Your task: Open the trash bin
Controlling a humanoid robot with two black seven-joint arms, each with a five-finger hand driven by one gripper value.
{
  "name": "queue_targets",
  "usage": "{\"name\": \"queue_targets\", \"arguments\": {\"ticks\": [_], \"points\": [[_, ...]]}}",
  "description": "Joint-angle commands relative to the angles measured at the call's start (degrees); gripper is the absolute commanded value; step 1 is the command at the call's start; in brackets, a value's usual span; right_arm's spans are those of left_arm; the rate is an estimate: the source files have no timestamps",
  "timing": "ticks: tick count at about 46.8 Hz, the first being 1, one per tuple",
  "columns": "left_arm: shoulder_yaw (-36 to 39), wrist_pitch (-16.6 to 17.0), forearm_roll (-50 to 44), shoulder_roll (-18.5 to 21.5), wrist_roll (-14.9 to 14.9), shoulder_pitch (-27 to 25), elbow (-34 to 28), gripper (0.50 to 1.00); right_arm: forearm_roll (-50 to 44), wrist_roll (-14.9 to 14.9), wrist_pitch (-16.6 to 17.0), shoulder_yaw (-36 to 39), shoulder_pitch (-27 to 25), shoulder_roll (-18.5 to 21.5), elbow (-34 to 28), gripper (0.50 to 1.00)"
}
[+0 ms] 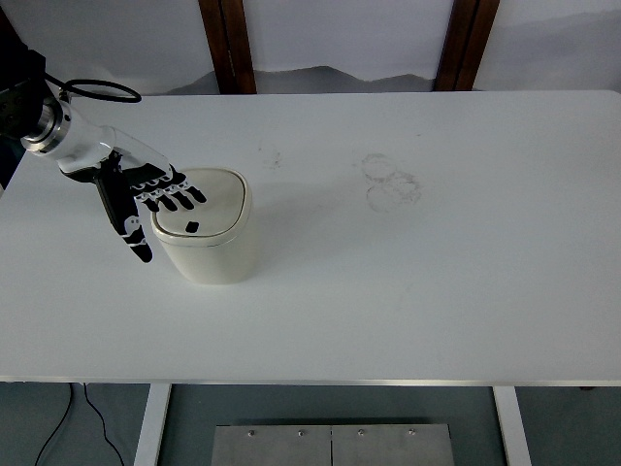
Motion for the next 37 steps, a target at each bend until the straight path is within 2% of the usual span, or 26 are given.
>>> {"name": "queue_targets", "arguments": {"ticks": [1, 37], "points": [[-0.15, 0.06, -0.01, -0.09, 0.01, 0.29, 0.3, 1.0, 0.0, 0.0, 0.02, 0.0, 0.0, 0.0, 0.0, 0.995], [-2.96, 0.06, -0.36, -3.69, -0.08, 3.02, 2.85, 1.0, 0.0, 0.0, -0.07, 0.0, 0.09, 0.0, -0.09, 0.995]]}}
